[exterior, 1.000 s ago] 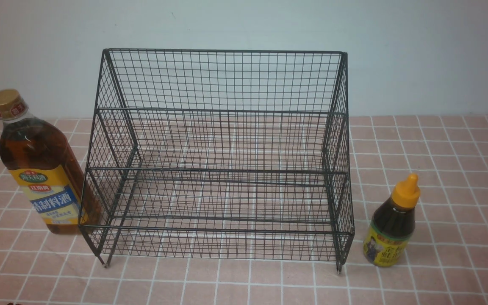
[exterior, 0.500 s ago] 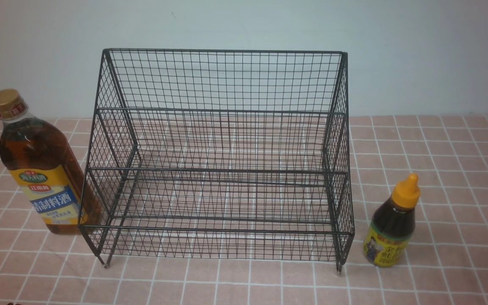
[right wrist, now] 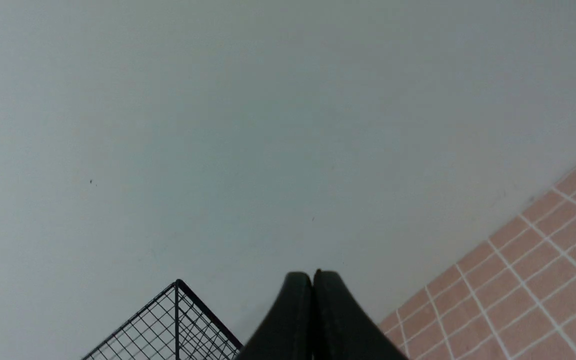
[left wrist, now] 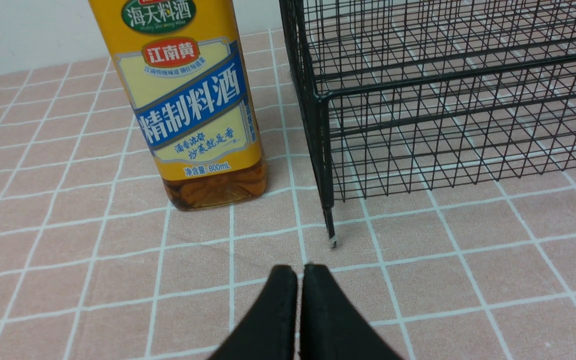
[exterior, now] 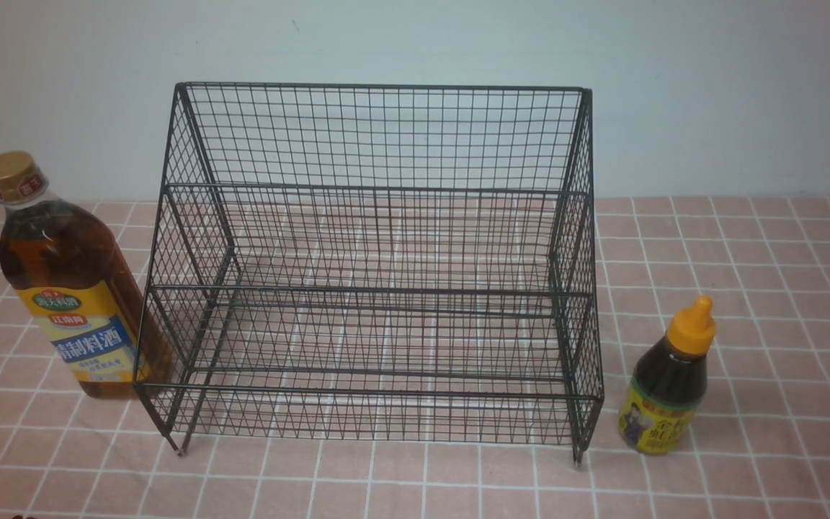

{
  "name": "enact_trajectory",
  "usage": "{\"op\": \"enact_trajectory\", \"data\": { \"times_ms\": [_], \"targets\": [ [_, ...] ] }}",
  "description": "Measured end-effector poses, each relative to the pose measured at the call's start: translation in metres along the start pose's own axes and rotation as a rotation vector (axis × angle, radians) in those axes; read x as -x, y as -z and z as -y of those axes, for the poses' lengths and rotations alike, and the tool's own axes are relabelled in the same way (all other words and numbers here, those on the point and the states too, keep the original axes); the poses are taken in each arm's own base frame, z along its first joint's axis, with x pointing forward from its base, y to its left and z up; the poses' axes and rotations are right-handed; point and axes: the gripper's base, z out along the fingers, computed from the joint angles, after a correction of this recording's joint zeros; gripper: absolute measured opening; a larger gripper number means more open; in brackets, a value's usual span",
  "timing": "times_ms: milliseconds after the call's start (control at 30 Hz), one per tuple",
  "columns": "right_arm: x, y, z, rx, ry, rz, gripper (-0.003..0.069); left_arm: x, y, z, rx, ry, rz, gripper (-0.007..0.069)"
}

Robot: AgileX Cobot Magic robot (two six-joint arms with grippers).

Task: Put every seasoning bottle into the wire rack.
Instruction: Use the right arm to grab the condiment bottle closest to it

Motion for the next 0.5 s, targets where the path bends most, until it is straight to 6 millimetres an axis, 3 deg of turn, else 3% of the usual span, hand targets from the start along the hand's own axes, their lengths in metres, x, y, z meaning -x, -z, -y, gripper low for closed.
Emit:
{"op": "enact_trajectory", "data": {
  "times_ms": [100,200,233,267,333,367,400,467,500],
  "targets": [
    [0.036,0.002,-0.037,0.121,0.278,0.032,-0.0014,0.0,0.0,0.0,0.0,0.0,0.0,-0.0003],
    [0.052,-0.004,-0.056,0.152,0.383,-0.016,-0.0014,0.0,0.0,0.0,0.0,0.0,0.0,-0.0003],
    [0.057,-0.015,-0.066,0.156,0.433,-0.092,-0.0014,0.0,0.0,0.0,0.0,0.0,0.0,-0.0003],
    [0.058,-0.019,-0.068,0.156,0.441,-0.118,-0.0014,0.0,0.0,0.0,0.0,0.0,0.0,-0.0003],
    [0.053,-0.044,-0.076,0.153,0.52,-0.323,-0.0014,0.0,0.0,0.0,0.0,0.0,0.0,-0.0003],
    [0.053,-0.044,-0.076,0.153,0.52,-0.323,-0.0014,0.0,0.0,0.0,0.0,0.0,0.0,-0.0003],
    [0.046,-0.064,-0.079,0.15,0.56,-0.469,-0.0014,0.0,0.0,0.0,0.0,0.0,0.0,-0.0003],
    [0.042,-0.084,-0.083,0.161,0.598,-0.604,-0.0014,0.0,0.0,0.0,0.0,0.0,0.0,-0.0003],
    [0.041,-0.087,-0.084,0.161,0.598,-0.617,-0.0014,0.0,0.0,0.0,0.0,0.0,0.0,-0.0003]
  ]
}}
